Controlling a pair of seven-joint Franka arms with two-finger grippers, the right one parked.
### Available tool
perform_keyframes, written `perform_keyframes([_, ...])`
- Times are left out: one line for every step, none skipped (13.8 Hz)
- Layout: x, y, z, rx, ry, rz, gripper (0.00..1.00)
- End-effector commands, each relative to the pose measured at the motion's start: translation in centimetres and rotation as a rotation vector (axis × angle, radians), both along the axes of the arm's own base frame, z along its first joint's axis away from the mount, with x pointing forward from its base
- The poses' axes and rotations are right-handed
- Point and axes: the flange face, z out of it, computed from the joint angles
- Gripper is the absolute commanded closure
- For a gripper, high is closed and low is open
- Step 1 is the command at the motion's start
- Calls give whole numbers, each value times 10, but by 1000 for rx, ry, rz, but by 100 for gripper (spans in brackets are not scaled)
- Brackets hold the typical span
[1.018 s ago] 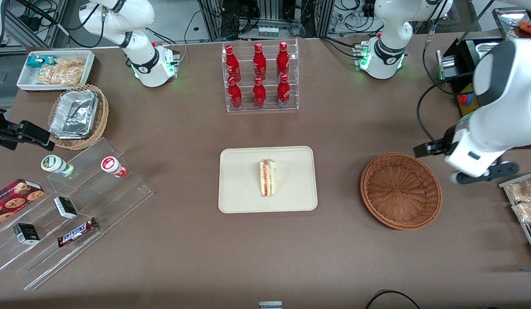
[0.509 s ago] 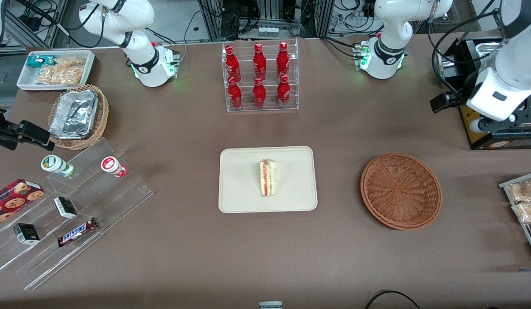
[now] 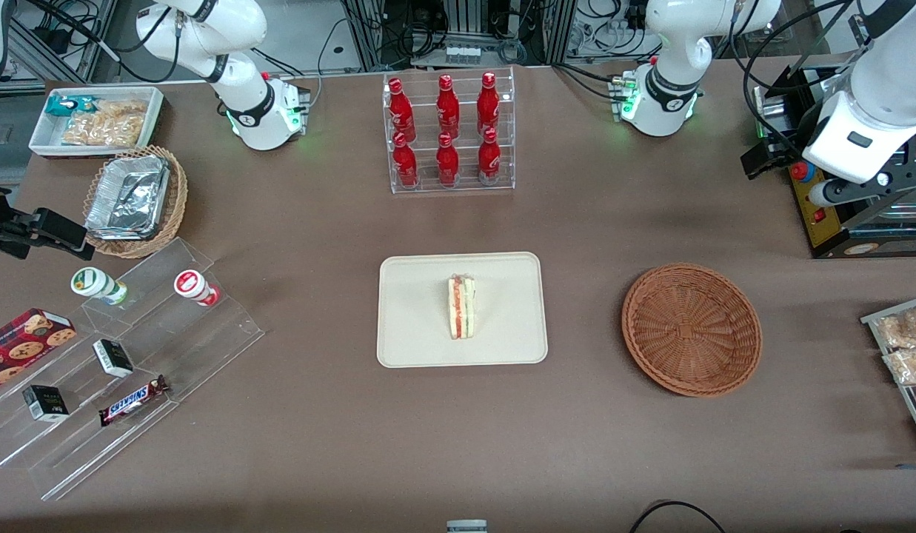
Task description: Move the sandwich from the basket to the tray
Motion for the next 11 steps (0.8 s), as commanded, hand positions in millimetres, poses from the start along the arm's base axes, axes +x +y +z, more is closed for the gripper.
perform_keyframes([19, 1, 9, -35, -10, -8, 0])
perform_keyframes([20, 3, 9, -34, -4, -13, 0])
perform_keyframes([22, 3, 8, -38, 0, -43, 0])
perform_keyframes([22, 4, 7, -45, 6, -93, 0])
perform_keyframes([23, 3, 6, -56, 10, -123, 0])
perform_keyframes([24, 3, 6, -59, 8, -119, 0])
perform_keyframes([25, 3, 10, -60, 2, -119, 0])
perform_keyframes([26, 4, 9, -60, 4, -119, 0])
perform_keyframes([28, 4, 5, -62, 8, -119, 0])
perform_keyframes([29, 4, 7, -63, 5, -119, 0])
perform_keyframes([31, 4, 5, -63, 8, -119, 0])
